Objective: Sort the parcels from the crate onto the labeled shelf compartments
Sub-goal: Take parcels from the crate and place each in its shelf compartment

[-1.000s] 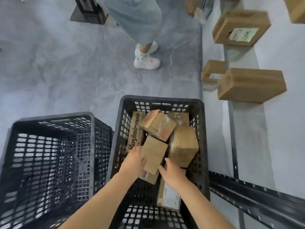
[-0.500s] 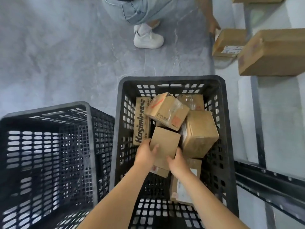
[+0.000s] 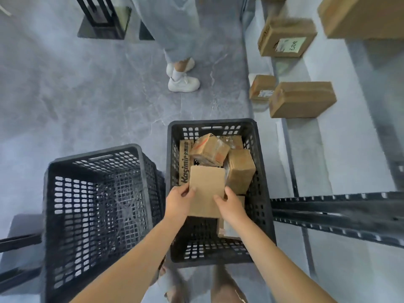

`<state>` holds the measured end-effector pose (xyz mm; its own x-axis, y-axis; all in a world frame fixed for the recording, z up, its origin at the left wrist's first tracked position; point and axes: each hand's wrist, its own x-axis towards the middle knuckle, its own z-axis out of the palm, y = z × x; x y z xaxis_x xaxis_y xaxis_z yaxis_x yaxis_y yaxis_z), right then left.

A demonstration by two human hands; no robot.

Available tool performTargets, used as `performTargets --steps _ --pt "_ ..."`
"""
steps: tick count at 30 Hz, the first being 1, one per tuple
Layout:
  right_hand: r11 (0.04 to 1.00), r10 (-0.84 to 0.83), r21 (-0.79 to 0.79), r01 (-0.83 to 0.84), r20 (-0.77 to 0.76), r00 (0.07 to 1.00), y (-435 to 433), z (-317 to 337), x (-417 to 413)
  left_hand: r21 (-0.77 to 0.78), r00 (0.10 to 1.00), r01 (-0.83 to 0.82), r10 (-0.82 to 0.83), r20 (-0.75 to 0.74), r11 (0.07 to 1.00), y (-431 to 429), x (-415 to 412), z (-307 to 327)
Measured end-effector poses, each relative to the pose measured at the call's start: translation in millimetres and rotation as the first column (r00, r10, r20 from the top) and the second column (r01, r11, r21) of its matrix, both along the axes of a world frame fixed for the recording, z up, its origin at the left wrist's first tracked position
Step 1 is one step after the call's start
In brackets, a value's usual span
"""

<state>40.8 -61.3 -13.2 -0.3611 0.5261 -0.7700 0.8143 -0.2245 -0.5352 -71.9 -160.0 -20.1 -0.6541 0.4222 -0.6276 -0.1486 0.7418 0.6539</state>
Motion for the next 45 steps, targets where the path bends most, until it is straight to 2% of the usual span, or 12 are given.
performTargets --steps 6,14,16,18,20,24,27,32,35,39,45 --pt "0.995 -0.08 0.044 0.09 -0.187 0.979 -25 119 4 0.258 0.998 -0.008 0.023 -0.055 0.966 -28 -1 117" --pt "0.993 -0.027 0.1 0.058 -0.287 0.958 -36 216 19 0.382 0.992 -0.045 0.087 -0.095 0.923 -49 4 219" --pt "0.986 0.001 0.158 0.052 -0.317 0.949 -27 236 29 0.421 0.99 -0.077 0.12 -0.078 0.904 -45 17 237" --pt "0.974 0.013 0.217 0.063 -0.334 0.942 -15 251 40 0.438 0.983 -0.158 0.182 -0.014 0.885 -38 29 249" --pt "0.972 -0.026 0.209 0.104 -0.346 0.938 -3 263 50 0.462 0.971 -0.233 0.234 0.056 0.856 -28 41 258" --pt "0.963 -0.106 0.186 0.194 -0.402 0.91 19 281 66 0.522 0.964 -0.264 0.244 0.108 0.811 -8 61 273" --pt "0.958 -0.154 0.149 0.244 -0.45 0.88 35 297 79 0.54 0.971 -0.231 0.226 0.076 0.809 4 69 283" --pt "0.954 -0.191 0.127 0.272 -0.444 0.875 61 314 80 0.572 0.973 -0.162 0.227 -0.044 0.804 14 64 300" --pt "0.951 -0.203 0.125 0.282 -0.435 0.877 73 322 77 0.588 0.982 -0.095 0.173 -0.078 0.804 16 61 309" --pt "0.956 -0.216 0.088 0.281 -0.44 0.871 80 329 74 0.662 0.99 0.012 0.085 -0.115 0.75 13 61 317" --pt "0.974 -0.199 -0.004 0.226 -0.483 0.853 78 335 79 0.696 0.995 -0.062 0.1 -0.014 0.716 14 58 319"
